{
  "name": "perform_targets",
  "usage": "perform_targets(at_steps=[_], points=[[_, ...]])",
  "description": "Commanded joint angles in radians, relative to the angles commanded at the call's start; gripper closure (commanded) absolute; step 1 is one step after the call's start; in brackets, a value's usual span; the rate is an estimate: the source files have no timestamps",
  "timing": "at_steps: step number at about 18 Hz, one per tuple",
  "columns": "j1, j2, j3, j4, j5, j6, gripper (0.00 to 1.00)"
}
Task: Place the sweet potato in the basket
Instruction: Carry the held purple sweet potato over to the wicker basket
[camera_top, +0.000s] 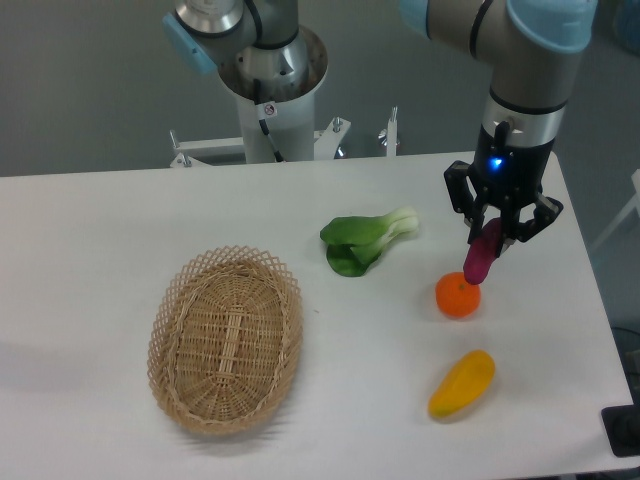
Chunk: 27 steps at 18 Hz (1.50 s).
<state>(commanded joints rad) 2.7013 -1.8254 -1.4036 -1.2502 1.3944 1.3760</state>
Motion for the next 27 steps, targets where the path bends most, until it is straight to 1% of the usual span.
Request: perform_targets(at_steps=[7,12,14,17,18,20,21,23,24,25,26,27], points=[[-0.008,0.008,-0.011,-0.002,-0.002,-0.021,0.83],[-0.066,0.005,-0.021,0.005,-0.003,-0.130,0.83],[-0.106,0.005,-0.052,0.015,0.000,-0.196,0.83],[-0.184,0.000,-0.075,0.067,0.002,-0.352,0.83],[-0.231,-0.003,-0.089,0.084,0.003,-0.450,0.83],[-0.280,-0.005,-0.112,0.112,0.003,-0.526,0.83],[-0.313,-0.005,-0.132,0.135,0.005,-0.567,0.83],[-0.368,-0.005,-0.191,0.191,0.009,-0.620,0.83],[-0.392,-0.005,-0.210,0.237,0.012,-0.636,0.83],[-0.425,-0.006,-0.224,0.270,0.014,-0.662,0.83],[-0.457,-0.012,-0.244,0.293,0.020,-0.701,0.83],[-0.483,-0.027,-0.255,0.308,0.050,-0.734,0.83]])
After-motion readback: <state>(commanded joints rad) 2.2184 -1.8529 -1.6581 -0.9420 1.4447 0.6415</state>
